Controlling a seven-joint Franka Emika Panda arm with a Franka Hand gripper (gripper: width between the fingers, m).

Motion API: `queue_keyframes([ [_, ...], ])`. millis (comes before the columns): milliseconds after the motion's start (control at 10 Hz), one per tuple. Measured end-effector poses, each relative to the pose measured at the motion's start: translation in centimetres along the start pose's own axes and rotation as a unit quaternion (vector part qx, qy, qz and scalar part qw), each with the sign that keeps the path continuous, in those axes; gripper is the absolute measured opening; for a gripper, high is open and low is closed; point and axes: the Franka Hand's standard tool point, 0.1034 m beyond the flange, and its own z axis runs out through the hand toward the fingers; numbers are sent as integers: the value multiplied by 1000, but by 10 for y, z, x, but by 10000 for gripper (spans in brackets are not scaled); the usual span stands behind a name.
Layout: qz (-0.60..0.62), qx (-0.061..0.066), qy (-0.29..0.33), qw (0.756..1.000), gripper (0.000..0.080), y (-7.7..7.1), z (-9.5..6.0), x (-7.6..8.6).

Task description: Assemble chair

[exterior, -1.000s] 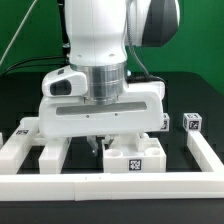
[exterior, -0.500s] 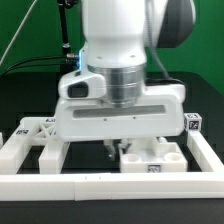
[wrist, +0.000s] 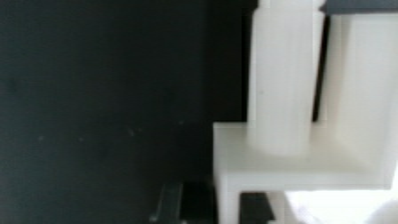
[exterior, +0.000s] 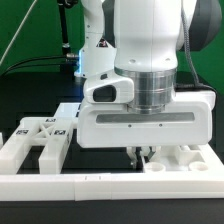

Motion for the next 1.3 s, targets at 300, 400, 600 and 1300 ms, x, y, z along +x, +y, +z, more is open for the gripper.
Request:
queue_keyframes([
  [300,13,-3,-5,1000,31,0,0,0],
  [400,11,-3,-5,1000,31,0,0,0],
  [600,11,-3,-5,1000,199,0,0,0],
  [1300,11,-3,-5,1000,647,0,0,0],
])
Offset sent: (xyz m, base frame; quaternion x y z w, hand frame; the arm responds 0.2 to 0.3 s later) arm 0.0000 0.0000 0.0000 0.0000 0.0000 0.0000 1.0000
